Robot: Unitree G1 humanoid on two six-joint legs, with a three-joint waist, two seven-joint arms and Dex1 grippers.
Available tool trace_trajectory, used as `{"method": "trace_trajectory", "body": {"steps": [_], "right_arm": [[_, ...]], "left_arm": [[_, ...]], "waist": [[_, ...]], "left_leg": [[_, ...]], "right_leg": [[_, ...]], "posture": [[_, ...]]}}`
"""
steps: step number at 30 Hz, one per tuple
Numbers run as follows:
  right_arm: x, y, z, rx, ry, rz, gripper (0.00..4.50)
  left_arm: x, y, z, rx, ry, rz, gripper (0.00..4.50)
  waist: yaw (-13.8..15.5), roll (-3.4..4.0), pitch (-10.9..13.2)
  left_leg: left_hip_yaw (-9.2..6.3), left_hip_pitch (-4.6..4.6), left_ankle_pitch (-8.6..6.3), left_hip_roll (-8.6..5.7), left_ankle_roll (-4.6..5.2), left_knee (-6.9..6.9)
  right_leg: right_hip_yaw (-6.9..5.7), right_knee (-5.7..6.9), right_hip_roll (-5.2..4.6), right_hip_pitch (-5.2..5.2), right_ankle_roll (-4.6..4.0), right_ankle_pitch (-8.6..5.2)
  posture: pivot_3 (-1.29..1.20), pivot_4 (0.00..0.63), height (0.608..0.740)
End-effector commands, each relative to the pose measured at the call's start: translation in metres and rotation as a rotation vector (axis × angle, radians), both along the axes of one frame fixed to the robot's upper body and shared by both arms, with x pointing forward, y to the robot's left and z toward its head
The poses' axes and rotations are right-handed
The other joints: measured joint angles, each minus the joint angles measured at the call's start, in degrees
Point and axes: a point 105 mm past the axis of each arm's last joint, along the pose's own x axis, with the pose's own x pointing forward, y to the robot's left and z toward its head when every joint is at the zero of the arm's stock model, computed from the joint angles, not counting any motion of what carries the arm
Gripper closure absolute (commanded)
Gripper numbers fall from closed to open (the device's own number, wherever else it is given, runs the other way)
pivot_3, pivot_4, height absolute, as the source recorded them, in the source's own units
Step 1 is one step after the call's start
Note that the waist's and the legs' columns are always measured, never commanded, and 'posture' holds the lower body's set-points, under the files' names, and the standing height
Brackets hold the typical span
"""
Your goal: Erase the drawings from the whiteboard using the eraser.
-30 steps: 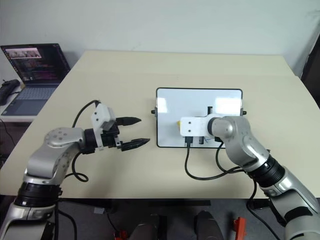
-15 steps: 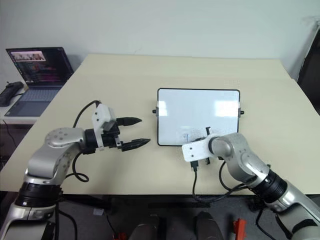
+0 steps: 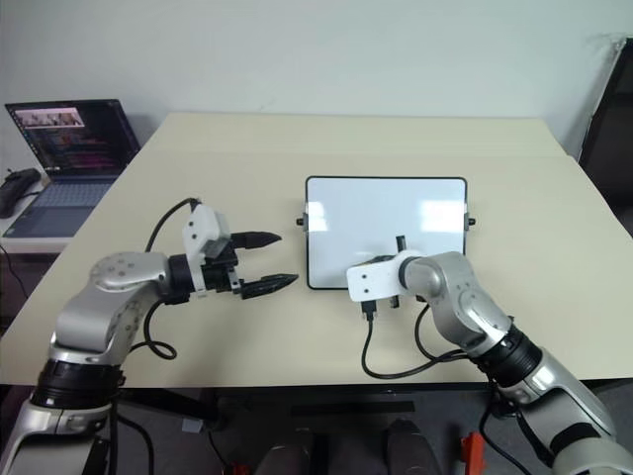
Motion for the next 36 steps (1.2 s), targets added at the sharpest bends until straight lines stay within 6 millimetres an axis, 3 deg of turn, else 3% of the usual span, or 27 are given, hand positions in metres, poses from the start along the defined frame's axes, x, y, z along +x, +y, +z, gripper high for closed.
{"method": "trace_trajectory", "body": {"steps": [1, 6, 8, 15, 20, 32, 36], "right_arm": [[0.024, -0.001, 0.034, 0.048, -0.189, -0.054, 3.83], [0.035, -0.005, 0.041, 0.072, -0.241, -0.098, 3.83], [0.033, -0.004, 0.035, 0.043, -0.217, -0.074, 3.83], [0.001, 0.000, -0.016, -0.089, 0.023, 0.043, 3.83], [-0.008, -0.006, -0.044, -0.213, 0.082, 0.074, 3.83], [-0.015, 0.001, -0.050, -0.220, 0.151, 0.112, 3.83], [-0.020, 0.007, -0.054, -0.135, 0.229, 0.077, 3.83]], "left_arm": [[0.000, -0.005, 0.010, -0.001, -0.043, -0.026, 0.00], [0.000, -0.004, 0.011, 0.000, -0.044, -0.026, 0.00], [0.000, -0.004, 0.011, 0.001, -0.044, -0.026, 0.00], [0.000, -0.005, 0.011, 0.001, -0.043, -0.029, 0.00], [0.000, -0.007, 0.011, 0.000, -0.043, -0.036, 0.00], [0.001, -0.006, 0.011, 0.004, -0.042, -0.033, 0.00], [0.001, -0.004, 0.012, 0.006, -0.043, -0.028, 0.00]], "waist": [[-0.1, 0.00, 0.0], [-0.1, 0.00, 0.0], [-0.1, 0.00, 0.0], [-0.1, 0.00, 0.0], [-0.2, 0.00, 0.0], [-0.1, -0.07, 0.0], [-0.2, -0.08, -0.1]], "left_leg": [[0.02, -0.01, 0.00, 0.00, 0.00, -0.02], [-0.01, -0.04, 0.00, -0.02, 0.00, -0.09], [0.00, -0.04, 0.00, -0.02, 0.00, -0.11], [-0.02, -0.02, 0.00, -0.02, 0.00, -0.11], [0.01, 0.08, 0.00, -0.02, 0.00, -0.11], [-0.06, 0.18, 0.01, 0.01, 0.02, -0.07], [-0.06, 0.18, 0.01, 0.02, 0.01, -0.08]], "right_leg": [[0.03, 0.00, 0.00, -0.03, -0.03, 0.02], [0.00, -0.01, -0.01, -0.06, -0.24, 0.14], [0.02, -0.01, -0.03, -0.06, -0.24, 0.14], [-0.02, -0.02, -0.02, -0.03, 0.01, -0.01], [0.00, -0.03, -0.01, 0.04, 0.04, -0.03], [-0.04, -0.03, 0.00, 0.17, 0.04, -0.04], [-0.03, -0.03, 0.00, 0.17, 0.04, -0.04]], "posture": [[0.00, 0.150, 0.740], [0.00, 0.150, 0.740], [0.00, 0.150, 0.740], [0.00, 0.150, 0.740], [0.00, 0.150, 0.740], [0.00, 0.150, 0.740], [0.00, 0.150, 0.740]]}}
